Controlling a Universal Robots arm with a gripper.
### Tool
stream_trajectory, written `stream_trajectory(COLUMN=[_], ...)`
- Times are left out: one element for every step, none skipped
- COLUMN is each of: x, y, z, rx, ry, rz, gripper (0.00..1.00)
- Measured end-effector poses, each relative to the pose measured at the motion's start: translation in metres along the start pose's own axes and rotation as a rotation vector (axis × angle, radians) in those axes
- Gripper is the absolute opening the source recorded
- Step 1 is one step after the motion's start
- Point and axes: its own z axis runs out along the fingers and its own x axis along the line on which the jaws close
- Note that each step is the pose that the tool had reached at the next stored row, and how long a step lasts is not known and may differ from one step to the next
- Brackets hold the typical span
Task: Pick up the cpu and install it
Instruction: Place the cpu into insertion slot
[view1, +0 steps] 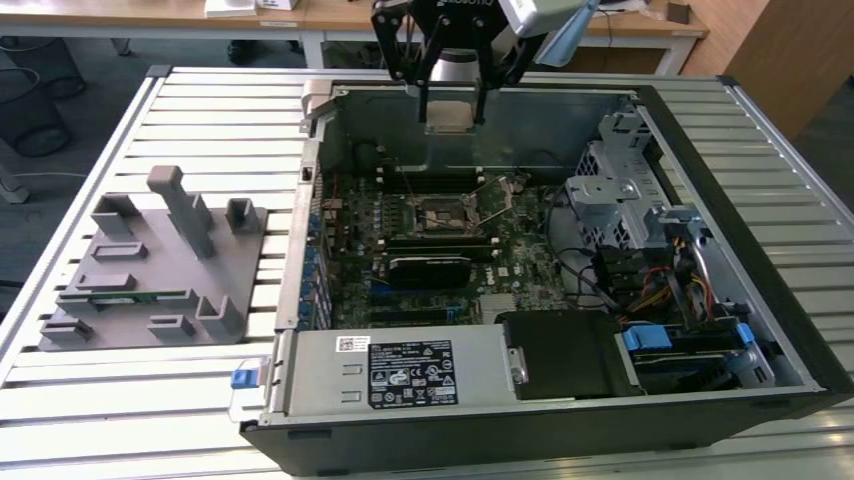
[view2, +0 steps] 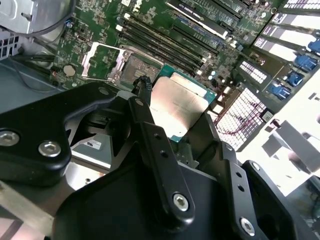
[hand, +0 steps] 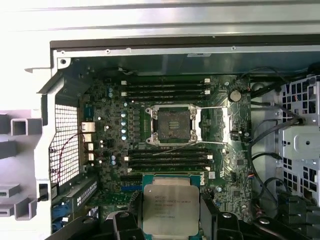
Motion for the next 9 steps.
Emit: stream_trajectory(x=[0.0000, 0.0000, 0.0000, 0.0000, 0.0000, 0.0000, 0.0000, 0.0000, 0.0000], y=[0.0000, 0.0000, 0.0000, 0.0000, 0.0000, 0.0000, 0.0000, 0.0000, 0.0000], z=[0.0001, 0.0002, 0.0002, 0.0003, 0.0004, 0.0005, 0.0006, 0.0006, 0.0007], rx=[0.0001, 0.0001, 0.0001, 0.0001, 0.0002, 0.0001, 0.0001, 0.0002, 0.0001], ry=[0.0001, 0.0001, 0.0000, 0.0001, 0.0000, 0.0000, 0.0000, 0.0000, 0.0000], rz=[0.011, 0.019, 0.028, 0.036, 0.044, 0.053, 0.062, 0.071, 0.078], gripper=[0.54, 0.54, 0.54, 0.54, 0.54, 0.54, 0.54, 0.54, 0.54])
